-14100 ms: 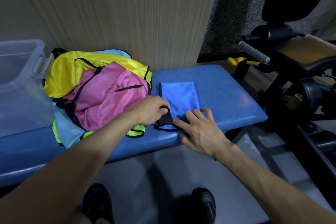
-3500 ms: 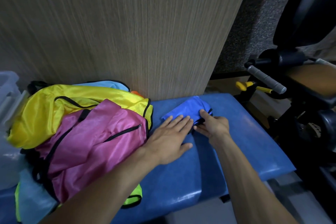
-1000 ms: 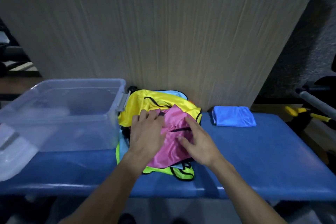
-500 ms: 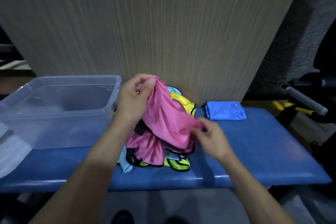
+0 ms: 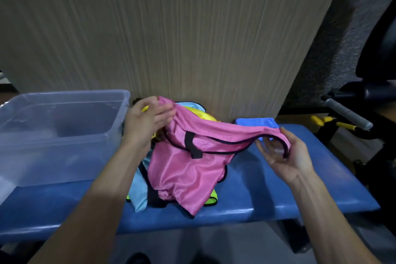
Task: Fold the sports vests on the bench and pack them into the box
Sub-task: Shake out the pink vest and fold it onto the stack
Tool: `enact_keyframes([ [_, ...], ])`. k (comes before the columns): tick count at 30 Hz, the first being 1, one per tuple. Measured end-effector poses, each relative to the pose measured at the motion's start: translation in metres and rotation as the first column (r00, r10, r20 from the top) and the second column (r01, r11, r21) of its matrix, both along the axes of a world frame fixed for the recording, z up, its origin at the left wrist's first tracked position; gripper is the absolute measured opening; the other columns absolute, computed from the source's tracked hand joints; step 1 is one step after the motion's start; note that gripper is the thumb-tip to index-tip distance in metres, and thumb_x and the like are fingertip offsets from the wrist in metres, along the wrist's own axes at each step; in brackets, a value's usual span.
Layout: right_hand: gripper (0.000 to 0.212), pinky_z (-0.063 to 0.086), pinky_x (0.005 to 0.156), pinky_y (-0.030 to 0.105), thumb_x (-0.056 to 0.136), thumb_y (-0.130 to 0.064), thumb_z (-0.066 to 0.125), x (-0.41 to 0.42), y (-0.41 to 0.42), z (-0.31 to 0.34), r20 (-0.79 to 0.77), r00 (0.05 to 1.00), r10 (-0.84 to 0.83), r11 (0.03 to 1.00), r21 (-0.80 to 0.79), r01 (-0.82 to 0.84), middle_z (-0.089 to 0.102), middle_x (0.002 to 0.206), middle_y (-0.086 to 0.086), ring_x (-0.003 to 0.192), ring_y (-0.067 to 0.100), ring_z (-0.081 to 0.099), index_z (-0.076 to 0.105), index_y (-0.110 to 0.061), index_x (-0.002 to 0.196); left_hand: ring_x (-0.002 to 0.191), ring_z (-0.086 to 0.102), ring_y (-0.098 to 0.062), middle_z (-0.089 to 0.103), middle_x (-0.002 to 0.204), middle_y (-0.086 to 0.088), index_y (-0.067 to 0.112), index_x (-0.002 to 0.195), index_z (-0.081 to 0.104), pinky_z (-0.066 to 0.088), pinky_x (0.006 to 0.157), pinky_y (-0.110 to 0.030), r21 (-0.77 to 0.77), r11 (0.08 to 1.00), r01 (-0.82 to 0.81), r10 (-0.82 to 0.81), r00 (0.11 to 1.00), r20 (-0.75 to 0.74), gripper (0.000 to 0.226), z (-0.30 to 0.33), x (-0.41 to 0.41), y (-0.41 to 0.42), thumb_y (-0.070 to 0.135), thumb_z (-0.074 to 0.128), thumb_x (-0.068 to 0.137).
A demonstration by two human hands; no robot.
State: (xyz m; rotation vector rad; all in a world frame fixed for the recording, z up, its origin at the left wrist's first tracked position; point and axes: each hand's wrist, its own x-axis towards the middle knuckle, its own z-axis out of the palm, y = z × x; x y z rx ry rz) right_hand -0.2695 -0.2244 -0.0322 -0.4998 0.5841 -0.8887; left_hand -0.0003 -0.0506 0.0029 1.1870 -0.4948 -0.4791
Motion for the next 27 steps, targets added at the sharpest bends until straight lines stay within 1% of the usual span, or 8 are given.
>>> enact_keyframes([
  [3, 0.020, 0.058, 0.088, 0.057, 0.099, -0.010, 0.052, 0.004, 0.006, 0.004, 0.056, 0.996, 0.068, 0.997, -0.044, -0.065, 0.073, 0.082, 0.012, 0.101, 0.027, 0.073, 0.065, -0.007, 0.083, 0.110, 0.068, -0.011, 0.064, 0.127, -0.001, 0.016, 0.147, 0.040, 0.053, 0.093, -0.019, 0.113, 0.992, 0.052, -0.082, 0.955, 0.285, 0.049, -0.004, -0.010, -0.001, 0.007, 0.057, 0.102],
  [6, 0.013, 0.054, 0.093, 0.062, 0.096, -0.007, 0.053, 0.012, 0.020, 0.019, 0.122, 0.984, 0.126, 0.987, -0.119, -0.112, 0.074, 0.095, 0.014, 0.105, 0.029, 0.073, 0.061, -0.010, 0.086, 0.103, 0.060, -0.004, 0.062, 0.113, 0.012, 0.023, 0.126, 0.061, 0.049, 0.090, -0.023, 0.160, 0.972, -0.173, -0.052, 0.502, 0.863, 0.040, -0.010, -0.021, 0.006, 0.007, 0.069, 0.090],
  [8, 0.005, 0.051, 0.094, 0.064, 0.091, -0.008, 0.056, 0.016, 0.032, 0.034, 0.155, 0.974, 0.168, 0.972, -0.192, -0.137, 0.074, 0.088, 0.011, 0.097, 0.026, 0.074, 0.060, -0.009, 0.088, 0.100, 0.057, -0.008, 0.062, 0.105, 0.016, 0.027, 0.112, 0.067, 0.045, 0.092, -0.031, 0.212, 0.972, -0.104, -0.173, 0.299, 0.938, 0.029, -0.013, -0.033, 0.007, 0.025, 0.077, 0.085],
  [11, 0.019, 0.049, 0.098, 0.063, 0.090, -0.013, 0.056, 0.015, 0.040, 0.053, 0.229, 0.954, 0.193, 0.954, -0.270, -0.128, 0.072, 0.078, 0.005, 0.111, 0.027, 0.069, 0.069, -0.010, 0.078, 0.112, 0.054, -0.013, 0.061, 0.119, 0.018, 0.037, 0.128, 0.059, 0.040, 0.098, -0.039, 0.510, 0.837, -0.200, -0.486, 0.159, 0.860, 0.057, -0.026, -0.043, 0.002, 0.061, 0.073, 0.077],
  [14, 0.037, 0.049, 0.099, 0.062, 0.099, -0.015, 0.052, 0.007, 0.040, 0.061, 0.247, 0.960, 0.134, 0.958, -0.280, -0.062, 0.069, 0.080, 0.001, 0.123, 0.026, 0.065, 0.069, -0.014, 0.067, 0.111, 0.058, -0.018, 0.064, 0.117, 0.013, 0.034, 0.121, 0.062, 0.041, 0.096, -0.039, 0.562, 0.745, -0.360, -0.540, 0.170, 0.824, 0.045, -0.041, -0.037, -0.003, 0.052, 0.071, 0.082],
  [17, 0.014, 0.047, 0.102, 0.061, 0.096, -0.017, 0.055, 0.004, 0.034, 0.052, 0.202, 0.973, 0.108, 0.952, -0.303, -0.042, 0.070, 0.083, 0.001, 0.123, 0.025, 0.065, 0.057, -0.016, 0.082, 0.094, 0.069, -0.028, 0.075, 0.097, 0.002, 0.025, 0.103, 0.070, 0.045, 0.077, -0.036, 0.429, 0.782, -0.451, -0.386, 0.190, 0.903, 0.016, -0.037, -0.033, -0.004, 0.026, 0.069, 0.087],
  [22, 0.007, 0.046, 0.108, 0.050, 0.100, -0.020, 0.052, -0.004, 0.013, 0.031, 0.016, 0.998, -0.054, 0.971, -0.233, 0.056, 0.077, 0.108, 0.004, 0.112, 0.016, 0.070, 0.059, -0.016, 0.102, 0.080, 0.065, -0.040, 0.072, 0.080, -0.006, 0.018, 0.099, 0.064, 0.038, 0.061, -0.037, 0.339, 0.849, -0.405, -0.210, 0.330, 0.920, 0.011, -0.030, -0.027, -0.001, 0.028, 0.065, 0.095],
  [27, 0.014, 0.051, 0.098, 0.044, 0.101, -0.018, 0.046, -0.012, -0.002, 0.010, -0.127, 0.985, -0.121, 0.976, -0.197, 0.094, 0.072, 0.108, 0.007, 0.087, 0.015, 0.073, 0.060, -0.018, 0.106, 0.082, 0.058, -0.019, 0.058, 0.081, 0.017, 0.030, 0.091, 0.063, 0.046, 0.078, -0.039, 0.350, 0.886, -0.305, -0.264, 0.289, 0.920, 0.018, -0.029, -0.029, -0.001, 0.028, 0.079, 0.085],
])
